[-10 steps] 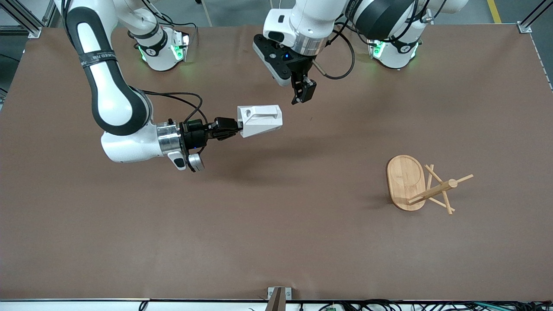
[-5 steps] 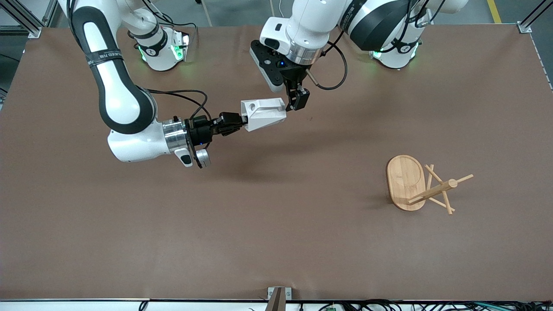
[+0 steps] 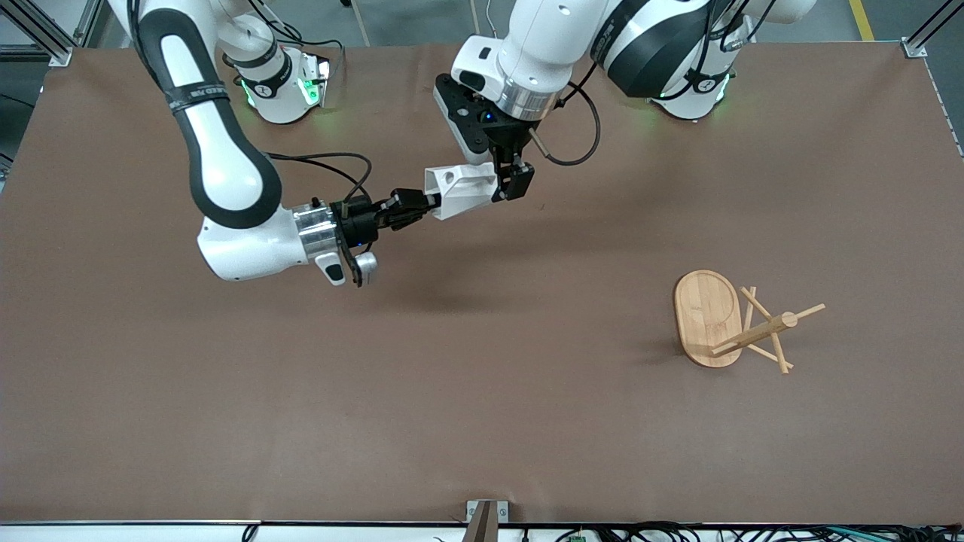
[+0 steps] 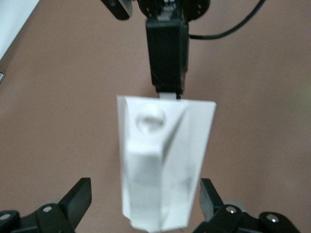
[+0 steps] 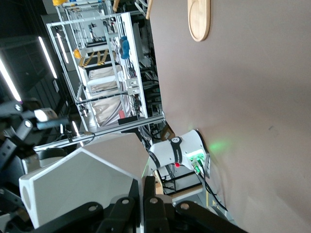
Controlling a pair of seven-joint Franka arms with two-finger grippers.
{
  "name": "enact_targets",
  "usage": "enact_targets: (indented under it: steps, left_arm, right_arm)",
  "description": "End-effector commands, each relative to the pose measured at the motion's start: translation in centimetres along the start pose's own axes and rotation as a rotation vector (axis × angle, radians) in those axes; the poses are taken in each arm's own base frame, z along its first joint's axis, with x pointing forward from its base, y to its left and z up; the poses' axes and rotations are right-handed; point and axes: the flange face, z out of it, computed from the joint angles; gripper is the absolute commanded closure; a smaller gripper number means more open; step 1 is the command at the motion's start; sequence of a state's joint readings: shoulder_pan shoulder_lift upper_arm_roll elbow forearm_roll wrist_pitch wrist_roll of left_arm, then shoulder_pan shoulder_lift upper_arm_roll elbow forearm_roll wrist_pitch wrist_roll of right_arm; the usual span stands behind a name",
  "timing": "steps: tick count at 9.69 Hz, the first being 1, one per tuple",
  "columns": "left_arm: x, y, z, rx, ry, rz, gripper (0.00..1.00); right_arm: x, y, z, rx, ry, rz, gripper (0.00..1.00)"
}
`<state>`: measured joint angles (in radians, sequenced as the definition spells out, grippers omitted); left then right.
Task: Hang cup on rack
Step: 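Grasp the cup's body with the left gripper beside the right gripper, then open the right gripper and release the cup to the left gripper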
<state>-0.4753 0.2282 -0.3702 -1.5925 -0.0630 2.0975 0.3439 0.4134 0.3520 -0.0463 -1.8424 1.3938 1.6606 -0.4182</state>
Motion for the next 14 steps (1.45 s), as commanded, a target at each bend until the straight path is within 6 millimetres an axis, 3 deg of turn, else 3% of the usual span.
enact_targets:
  steps: [1, 5, 8, 10, 11, 13, 14]
  left_arm:
    - [-0.2, -0.8, 2.7, -0.012, -0.022, 0.024, 0.0]
    - [-1.5, -0.3, 4.0, -0.024, -0.071, 0.025, 0.0]
    - [-2.2, 0.5, 3.8, -0.046, -0.11, 0.046, 0.0]
    - [-2.2, 0.4, 4.0, -0.05, -0.111, 0.054, 0.08]
    - [-2.1, 0.4, 3.9, -0.05, -0.108, 0.071, 0.23]
    - [-2.2, 0.2, 3.8, -0.049, -0.106, 0.079, 0.81]
    - [-2.1, 0.0, 3.4, -0.045, -0.101, 0.063, 0.95]
  right_arm:
    - [-0.3, -0.3, 0.1, -0.007, -0.008, 0.014, 0.98]
    - [-0.1, -0.7, 0.0, 0.001, -0.002, 0.024, 0.98]
    - [0.1, -1.3, -0.3, 0.022, 0.012, 0.023, 0.98]
    - [0.5, -2.5, -0.4, 0.08, 0.036, 0.017, 0.98]
    - [0.5, -2.5, -0.5, 0.081, 0.038, 0.025, 0.98]
    - [0.6, -2.6, -0.5, 0.08, 0.039, 0.024, 0.98]
    - [0.6, -2.9, -0.6, 0.081, 0.04, 0.02, 0.98]
